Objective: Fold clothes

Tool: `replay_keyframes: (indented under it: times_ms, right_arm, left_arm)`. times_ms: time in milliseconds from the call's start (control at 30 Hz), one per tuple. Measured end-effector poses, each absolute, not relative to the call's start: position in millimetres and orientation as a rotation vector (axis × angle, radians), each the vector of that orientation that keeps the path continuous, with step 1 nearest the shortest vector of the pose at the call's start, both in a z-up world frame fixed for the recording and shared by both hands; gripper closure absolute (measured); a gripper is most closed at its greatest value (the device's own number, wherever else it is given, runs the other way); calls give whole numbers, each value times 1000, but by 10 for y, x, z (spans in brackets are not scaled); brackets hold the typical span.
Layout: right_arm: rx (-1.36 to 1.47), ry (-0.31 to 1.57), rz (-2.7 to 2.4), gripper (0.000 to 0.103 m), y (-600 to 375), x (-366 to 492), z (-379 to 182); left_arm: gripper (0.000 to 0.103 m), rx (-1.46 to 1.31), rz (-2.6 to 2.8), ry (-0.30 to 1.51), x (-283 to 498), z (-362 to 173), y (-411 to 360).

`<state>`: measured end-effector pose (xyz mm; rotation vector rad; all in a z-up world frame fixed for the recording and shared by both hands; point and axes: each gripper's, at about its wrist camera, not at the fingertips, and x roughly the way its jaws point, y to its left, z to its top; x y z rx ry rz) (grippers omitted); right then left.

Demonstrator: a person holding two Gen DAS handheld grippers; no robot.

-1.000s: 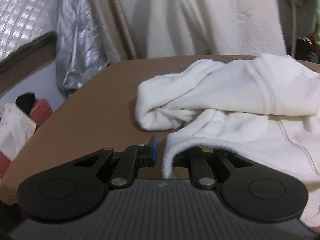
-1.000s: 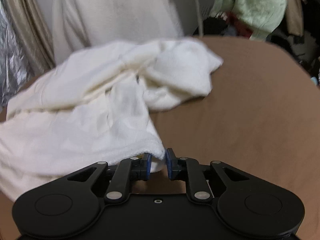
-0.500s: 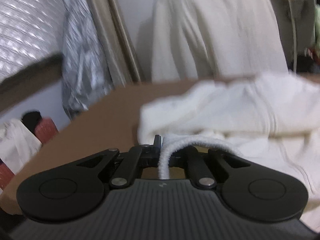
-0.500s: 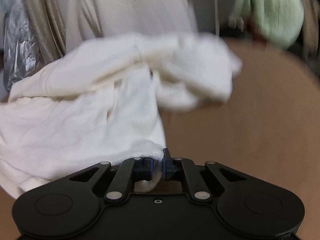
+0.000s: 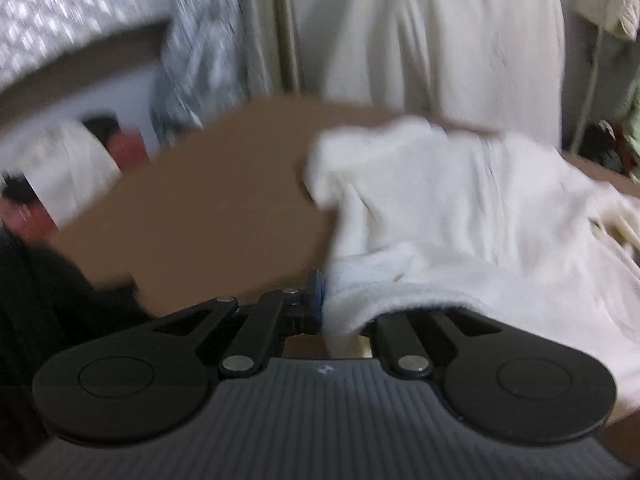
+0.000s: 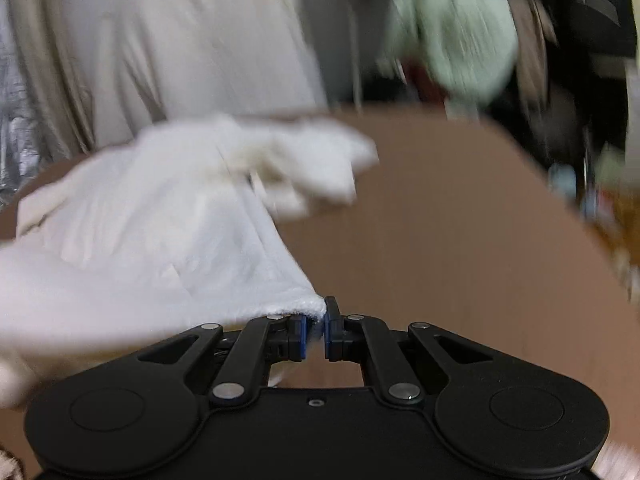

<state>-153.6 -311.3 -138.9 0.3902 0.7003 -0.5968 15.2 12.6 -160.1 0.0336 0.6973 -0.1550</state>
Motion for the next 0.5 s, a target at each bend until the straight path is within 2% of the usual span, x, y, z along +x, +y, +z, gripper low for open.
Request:
replay_keyframes:
  times_ms: [100, 133, 233, 300, 333, 367, 500]
  right_arm:
    - [375, 634, -596, 97, -3021, -1718, -1190]
    - [347, 605, -622, 102, -2968, -1791, -1096]
    - [177, 566, -755, 103, -2801, -1938, -922]
    - [207, 568, -740, 103, -2850, -2044, -892]
    - [256, 570, -709, 102, -2893, -2106, -889]
    - [314, 571, -671, 100, -2928, -2172, -889]
    - [396, 548, -568, 91, -2884, -2299, -839]
  left_arm:
    - [97, 62, -148, 687, -45, -1610, 115]
    - [97, 57, -152, 675, -109, -1564, 134]
    - [96, 34, -152, 658, -243, -1468, 197]
    - [86, 21, -123, 671, -273, -1453, 266]
    - [70, 7, -117, 678, -303, -1438, 308]
    - [62, -14, -117, 685, -344, -1418, 356]
    - [56, -32, -153, 681, -504, -1284, 461]
